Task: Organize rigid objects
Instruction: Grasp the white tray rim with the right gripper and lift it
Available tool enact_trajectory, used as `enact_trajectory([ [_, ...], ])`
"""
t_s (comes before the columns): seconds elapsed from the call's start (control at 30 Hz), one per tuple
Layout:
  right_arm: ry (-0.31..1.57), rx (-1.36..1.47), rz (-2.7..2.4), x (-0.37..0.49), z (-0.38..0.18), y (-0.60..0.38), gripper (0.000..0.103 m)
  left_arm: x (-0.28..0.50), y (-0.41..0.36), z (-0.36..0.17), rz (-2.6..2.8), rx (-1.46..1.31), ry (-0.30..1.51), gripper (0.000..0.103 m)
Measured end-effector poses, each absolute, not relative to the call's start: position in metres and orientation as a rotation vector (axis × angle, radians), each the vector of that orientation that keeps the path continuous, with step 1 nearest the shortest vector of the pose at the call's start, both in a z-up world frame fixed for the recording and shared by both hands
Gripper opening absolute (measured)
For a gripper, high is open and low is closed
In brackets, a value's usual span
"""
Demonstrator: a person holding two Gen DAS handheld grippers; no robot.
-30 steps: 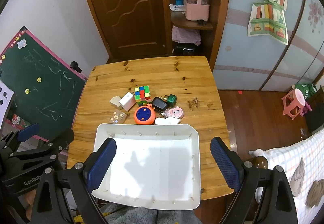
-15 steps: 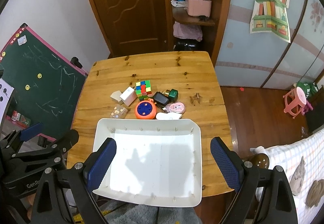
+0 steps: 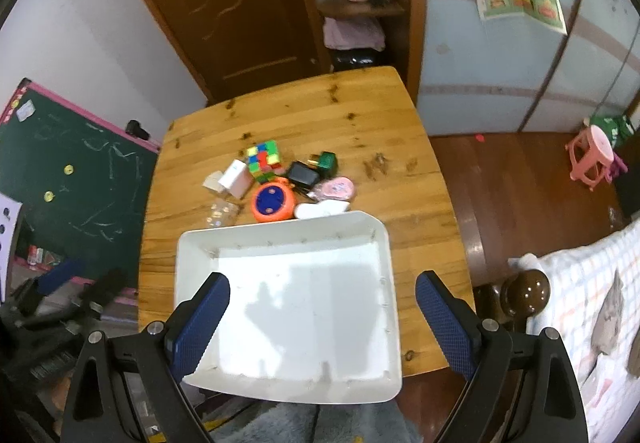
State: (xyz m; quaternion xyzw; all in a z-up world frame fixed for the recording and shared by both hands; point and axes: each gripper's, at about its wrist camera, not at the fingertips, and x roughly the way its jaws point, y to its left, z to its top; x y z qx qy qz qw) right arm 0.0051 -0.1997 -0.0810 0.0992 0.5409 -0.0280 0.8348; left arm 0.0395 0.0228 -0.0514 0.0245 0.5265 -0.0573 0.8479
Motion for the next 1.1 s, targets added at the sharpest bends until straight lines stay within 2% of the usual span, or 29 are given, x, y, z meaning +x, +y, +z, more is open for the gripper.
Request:
enact_trajectory([
  [0.27, 1.185, 0.116, -0.090, -0.003, -0.123, -0.218, 0.094, 0.052, 0.040, -0.069, -0.054, 0.039, 1.126, 0.098],
  [0.6, 1.293, 0.368, -0.102, -0.030, -0.205, -0.251, 0.094, 0.061, 0.045, -0.097, -0.041, 0.034, 1.199, 0.098],
  [0.8, 1.425, 0.294, -0.115, -0.039, -0.247, -0.243, 0.094, 0.064, 0.048, -0.112, -0.030, 0.047, 1.244, 0.098],
  [0.9, 1.497, 0.271, -0.136, -0.041, -0.265, -0.240, 0.084, 0.067, 0.050, -0.117, -0.029, 0.046, 1.260, 0.098],
  [1.1, 1.589, 0.324, -0.189, -0.047, -0.289, -0.245, 0.080, 0.071, 0.049, -0.122, -0.032, 0.060, 1.271, 0.098],
])
